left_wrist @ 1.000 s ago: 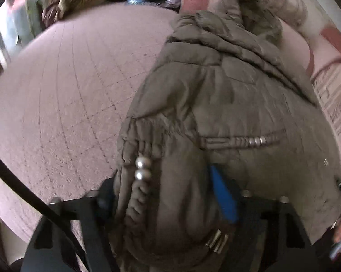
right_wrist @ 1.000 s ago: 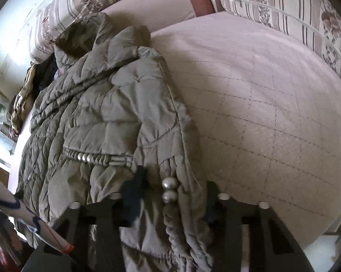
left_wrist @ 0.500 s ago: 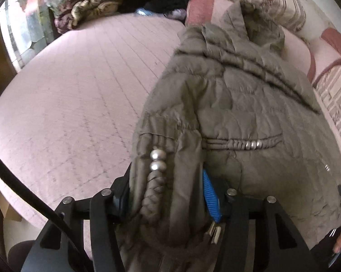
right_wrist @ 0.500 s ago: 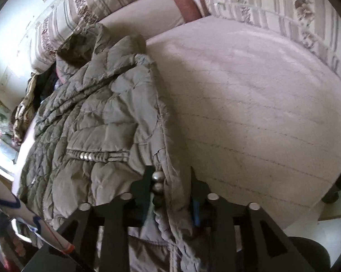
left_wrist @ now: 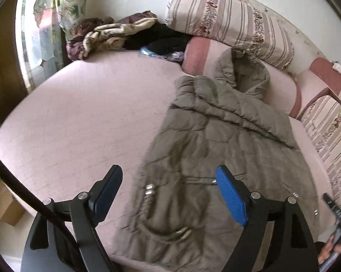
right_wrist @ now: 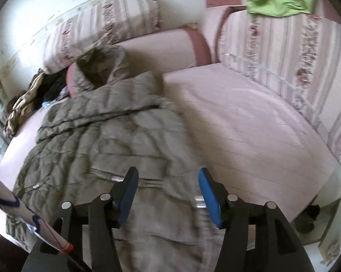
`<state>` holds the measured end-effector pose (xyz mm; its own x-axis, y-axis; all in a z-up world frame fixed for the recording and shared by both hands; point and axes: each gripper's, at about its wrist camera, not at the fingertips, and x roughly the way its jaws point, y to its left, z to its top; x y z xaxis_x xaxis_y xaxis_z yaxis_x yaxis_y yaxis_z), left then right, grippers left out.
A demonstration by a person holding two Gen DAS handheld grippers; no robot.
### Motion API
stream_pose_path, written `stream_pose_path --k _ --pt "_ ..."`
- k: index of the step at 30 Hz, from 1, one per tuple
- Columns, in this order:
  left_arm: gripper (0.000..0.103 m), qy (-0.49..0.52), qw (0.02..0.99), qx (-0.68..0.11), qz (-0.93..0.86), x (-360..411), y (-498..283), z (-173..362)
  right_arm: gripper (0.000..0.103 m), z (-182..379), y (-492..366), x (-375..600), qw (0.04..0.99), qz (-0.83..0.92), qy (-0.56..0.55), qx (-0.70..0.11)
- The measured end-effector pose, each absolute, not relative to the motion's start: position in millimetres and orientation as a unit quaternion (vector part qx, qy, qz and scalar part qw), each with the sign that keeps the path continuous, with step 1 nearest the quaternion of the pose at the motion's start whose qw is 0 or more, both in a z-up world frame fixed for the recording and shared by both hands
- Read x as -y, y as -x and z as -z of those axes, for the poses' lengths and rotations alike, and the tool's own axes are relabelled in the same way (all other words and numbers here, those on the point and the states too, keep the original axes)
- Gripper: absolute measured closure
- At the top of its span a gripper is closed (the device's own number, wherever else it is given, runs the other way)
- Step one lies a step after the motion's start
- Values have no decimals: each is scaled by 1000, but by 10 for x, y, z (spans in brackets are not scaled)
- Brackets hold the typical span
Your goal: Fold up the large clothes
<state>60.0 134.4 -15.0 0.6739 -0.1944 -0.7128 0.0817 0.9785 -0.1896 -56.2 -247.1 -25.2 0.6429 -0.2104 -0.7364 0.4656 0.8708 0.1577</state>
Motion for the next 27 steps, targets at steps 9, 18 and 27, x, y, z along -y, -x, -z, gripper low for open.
stream_pose_path --k 9,18,27 --pt "19 42 914 -386 121 -739 -982 189 43 557 371 2070 873 176 -126 -437" --pt "19 33 916 -384 116 -603 -1423 436 42 492 173 2168 856 203 -134 -456" --pt "19 25 926 -376 38 -1094 -1702 731 42 365 -776 1860 861 172 -138 -459"
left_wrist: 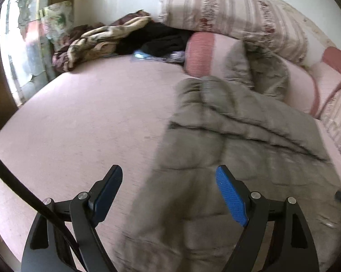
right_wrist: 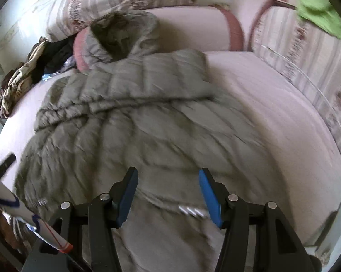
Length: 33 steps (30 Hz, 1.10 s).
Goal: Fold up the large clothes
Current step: 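Move the right gripper over the coat toward the hood, pressing it flat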
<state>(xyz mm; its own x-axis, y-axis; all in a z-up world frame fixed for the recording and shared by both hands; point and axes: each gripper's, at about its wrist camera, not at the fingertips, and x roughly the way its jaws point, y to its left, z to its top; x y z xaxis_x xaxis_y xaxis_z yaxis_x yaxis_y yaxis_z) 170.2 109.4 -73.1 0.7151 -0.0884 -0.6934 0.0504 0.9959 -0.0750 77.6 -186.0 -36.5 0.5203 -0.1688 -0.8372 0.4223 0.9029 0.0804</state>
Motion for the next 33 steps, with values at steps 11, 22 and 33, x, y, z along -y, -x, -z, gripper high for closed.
stream_pose_path --k 11,22,33 --pt "19 102 905 -411 18 -1487 -2163 817 43 276 -2450 1603 869 177 -87 -453" --pt "19 100 900 -421 44 -1434 -2144 802 40 920 -3129 1509 831 195 -68 -517" --pt "19 91 903 -416 51 -1399 -2058 772 39 -34 -3256 1600 863 188 -44 -467"
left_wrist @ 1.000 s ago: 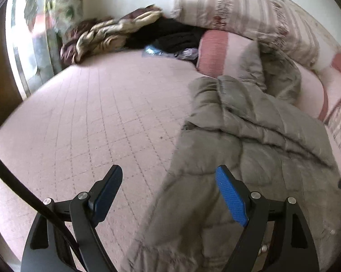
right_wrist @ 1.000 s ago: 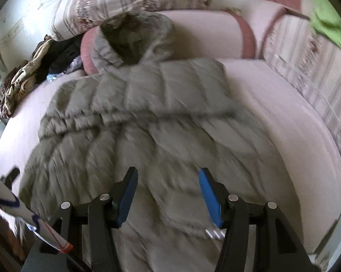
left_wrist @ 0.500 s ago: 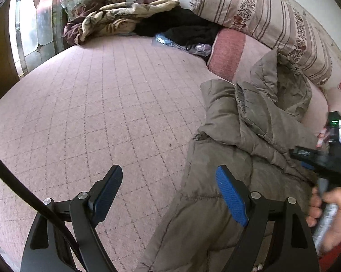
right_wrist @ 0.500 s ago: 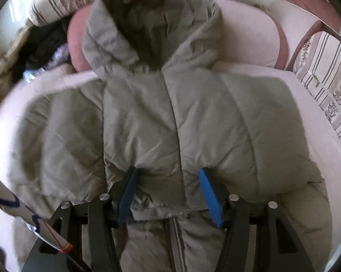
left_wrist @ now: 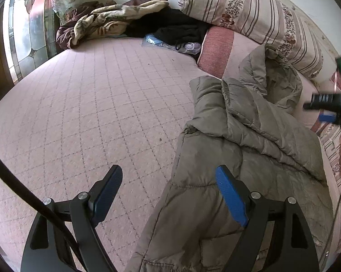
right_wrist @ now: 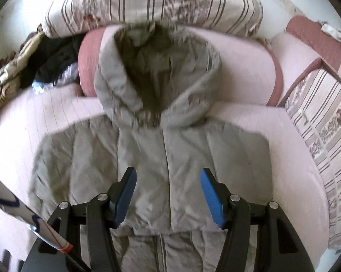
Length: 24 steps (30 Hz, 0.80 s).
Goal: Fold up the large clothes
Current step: 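Move the right gripper over the coat toward the hood, pressing it flat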
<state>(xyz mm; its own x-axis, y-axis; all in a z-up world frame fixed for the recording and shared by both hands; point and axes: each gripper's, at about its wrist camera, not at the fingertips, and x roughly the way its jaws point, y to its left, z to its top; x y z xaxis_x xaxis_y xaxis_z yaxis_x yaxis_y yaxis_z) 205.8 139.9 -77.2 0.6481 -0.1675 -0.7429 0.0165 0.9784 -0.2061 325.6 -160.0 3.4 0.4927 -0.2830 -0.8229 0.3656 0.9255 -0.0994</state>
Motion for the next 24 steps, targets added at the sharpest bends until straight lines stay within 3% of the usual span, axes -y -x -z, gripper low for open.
stream_pose_path --k 10,24 --pt "19 62 904 -421 45 -1310 -2106 800 32 -492 -3822 1521 875 186 -48 -443" --pt "19 39 900 -428 70 -1173 -2202 882 18 -840 -5064 1976 883 195 -197 -378"
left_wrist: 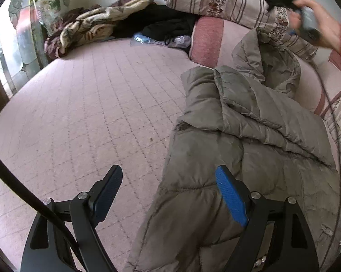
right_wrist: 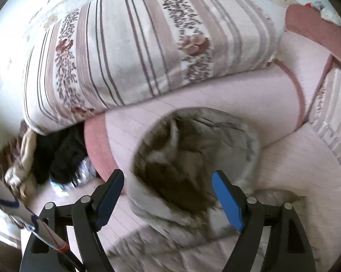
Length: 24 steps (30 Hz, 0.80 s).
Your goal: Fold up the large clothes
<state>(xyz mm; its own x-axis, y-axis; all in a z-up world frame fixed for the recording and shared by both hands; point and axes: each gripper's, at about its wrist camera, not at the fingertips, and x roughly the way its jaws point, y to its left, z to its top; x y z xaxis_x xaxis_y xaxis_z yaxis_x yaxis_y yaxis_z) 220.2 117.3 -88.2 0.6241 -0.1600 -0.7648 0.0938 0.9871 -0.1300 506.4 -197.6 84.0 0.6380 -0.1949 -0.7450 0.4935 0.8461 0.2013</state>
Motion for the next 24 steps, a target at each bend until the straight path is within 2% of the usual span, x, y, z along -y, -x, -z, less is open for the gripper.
stream_pose_path --k 9,10,11,12,13,18,24 --pt "19 31 886 -455 81 -1085 -2351 1086 16 -276 -5858 2016 866 221 -203 -401" --pt "19 29 884 -459 81 -1073 -2370 1106 19 -208 -5892 2047 862 227 -201 -406" --pt "19 28 883 -461 82 -1068 -2384 1123 41 -155 -5904 2071 859 230 -197 -412" --pt "19 28 883 -462 82 -1064 -2394 1128 78 -94 -5910 2094 854 231 -191 -425" --pt "19 28 883 -462 82 -1064 -2397 1125 89 -47 -5883 2117 851 224 -193 -434" --pt "19 31 890 -450 75 -1095 -2368 1056 95 -292 -5469 2008 871 205 -132 -426" --pt "19 40 900 -428 75 -1161 -2233 895 96 -873 -4401 1703 895 147 -114 -406"
